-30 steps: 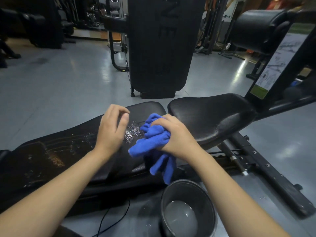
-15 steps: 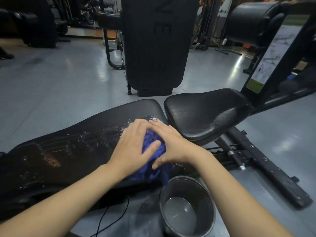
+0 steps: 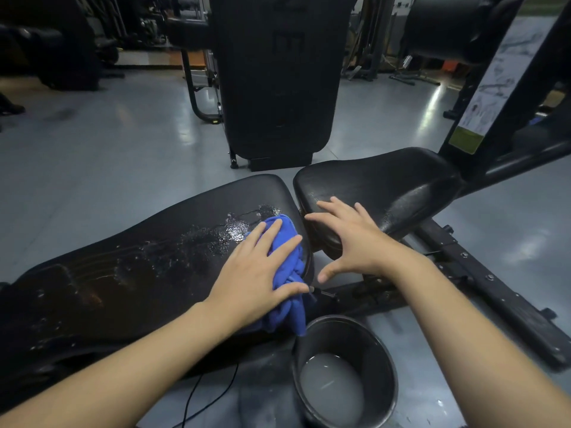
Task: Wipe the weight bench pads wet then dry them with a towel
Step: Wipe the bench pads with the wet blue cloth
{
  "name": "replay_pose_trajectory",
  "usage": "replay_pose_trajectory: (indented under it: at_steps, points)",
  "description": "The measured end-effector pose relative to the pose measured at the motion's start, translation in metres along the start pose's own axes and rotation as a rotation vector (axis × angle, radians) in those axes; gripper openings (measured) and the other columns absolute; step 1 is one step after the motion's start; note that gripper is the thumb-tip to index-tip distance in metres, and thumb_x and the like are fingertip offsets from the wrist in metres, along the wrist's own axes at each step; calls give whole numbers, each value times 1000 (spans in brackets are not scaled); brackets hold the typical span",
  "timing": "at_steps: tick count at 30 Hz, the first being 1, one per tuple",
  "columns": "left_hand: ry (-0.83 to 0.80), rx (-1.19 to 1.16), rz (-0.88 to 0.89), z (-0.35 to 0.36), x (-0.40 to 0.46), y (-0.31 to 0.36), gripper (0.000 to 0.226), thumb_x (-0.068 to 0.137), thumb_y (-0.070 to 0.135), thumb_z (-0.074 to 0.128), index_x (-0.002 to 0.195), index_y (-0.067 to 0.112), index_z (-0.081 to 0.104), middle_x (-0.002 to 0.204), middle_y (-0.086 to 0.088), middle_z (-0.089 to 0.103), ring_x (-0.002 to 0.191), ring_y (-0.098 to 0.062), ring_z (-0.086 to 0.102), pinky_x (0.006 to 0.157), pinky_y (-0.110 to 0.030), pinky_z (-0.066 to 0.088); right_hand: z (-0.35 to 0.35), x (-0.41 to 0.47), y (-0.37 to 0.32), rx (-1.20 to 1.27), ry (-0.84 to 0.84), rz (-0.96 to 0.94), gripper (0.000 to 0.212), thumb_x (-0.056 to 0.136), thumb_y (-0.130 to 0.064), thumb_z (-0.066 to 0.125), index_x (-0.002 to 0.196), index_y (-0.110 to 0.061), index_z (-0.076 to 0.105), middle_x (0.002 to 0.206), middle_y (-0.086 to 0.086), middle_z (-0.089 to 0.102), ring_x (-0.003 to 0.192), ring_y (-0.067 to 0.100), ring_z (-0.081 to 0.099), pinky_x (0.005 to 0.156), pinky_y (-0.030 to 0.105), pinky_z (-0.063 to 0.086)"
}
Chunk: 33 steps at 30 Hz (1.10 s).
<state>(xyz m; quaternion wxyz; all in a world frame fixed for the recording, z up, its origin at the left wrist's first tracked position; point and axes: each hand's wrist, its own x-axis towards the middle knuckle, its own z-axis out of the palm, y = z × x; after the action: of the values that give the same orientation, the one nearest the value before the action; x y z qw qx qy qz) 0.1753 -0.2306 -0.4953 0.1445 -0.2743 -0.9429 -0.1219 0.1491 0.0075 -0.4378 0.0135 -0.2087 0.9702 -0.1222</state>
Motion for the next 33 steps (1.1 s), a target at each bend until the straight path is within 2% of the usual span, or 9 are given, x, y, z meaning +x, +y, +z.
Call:
replay_pose_trajectory:
  at_steps: [5, 12, 17, 23, 28, 33]
  points:
    - [45, -66, -55, 8, 19, -11, 75, 84, 79, 37, 148, 40, 43, 165, 5, 23, 152, -20, 19, 123, -36, 23, 1, 14, 11, -123, -67, -12, 122, 51, -76, 79, 153, -41, 23, 167, -5, 10, 153, 10, -10, 122, 45, -12]
    - [46, -159, -198, 17, 65, -38, 59, 91, 65, 50, 145, 43, 45, 164, 16, 20, 151, -11, 14, 116, -36, 33, 5, 25, 9, -279, -65, -5, 123, 54, -81, 72, 155, -39, 18, 166, -4, 8, 153, 17, -5, 123, 49, -6]
    - [37, -203, -299, 24, 114, -66, 56, 92, 62, 54, 143, 43, 47, 162, 16, 25, 150, -12, 16, 113, -39, 34, 8, 27, 7, -349, -71, 5, 126, 54, -86, 66, 156, -36, 13, 166, -3, 4, 153, 19, -8, 123, 49, -7]
    - [-13, -213, -361, 29, 163, -96, 57, 92, 66, 50, 143, 43, 46, 162, 15, 24, 150, -12, 16, 111, -43, 35, 11, 31, 7, -369, -50, 9, 131, 50, -93, 52, 158, -31, 11, 167, -2, 6, 154, 20, -6, 124, 50, -4]
    - [-6, -241, -361, 31, 170, -104, 56, 92, 66, 50, 142, 42, 46, 159, 14, 28, 148, -14, 20, 109, -43, 38, 11, 32, 7, -380, -48, 9, 135, 44, -96, 44, 158, -31, 13, 166, -4, 9, 154, 18, -3, 124, 48, -4]
    - [56, -281, -285, 32, 142, -97, 48, 97, 52, 52, 143, 38, 47, 155, 10, 36, 146, -15, 21, 110, -42, 38, 10, 31, 5, -399, -49, 13, 136, 43, -97, 41, 157, -28, 16, 166, -4, 10, 154, 19, -2, 123, 48, -3]
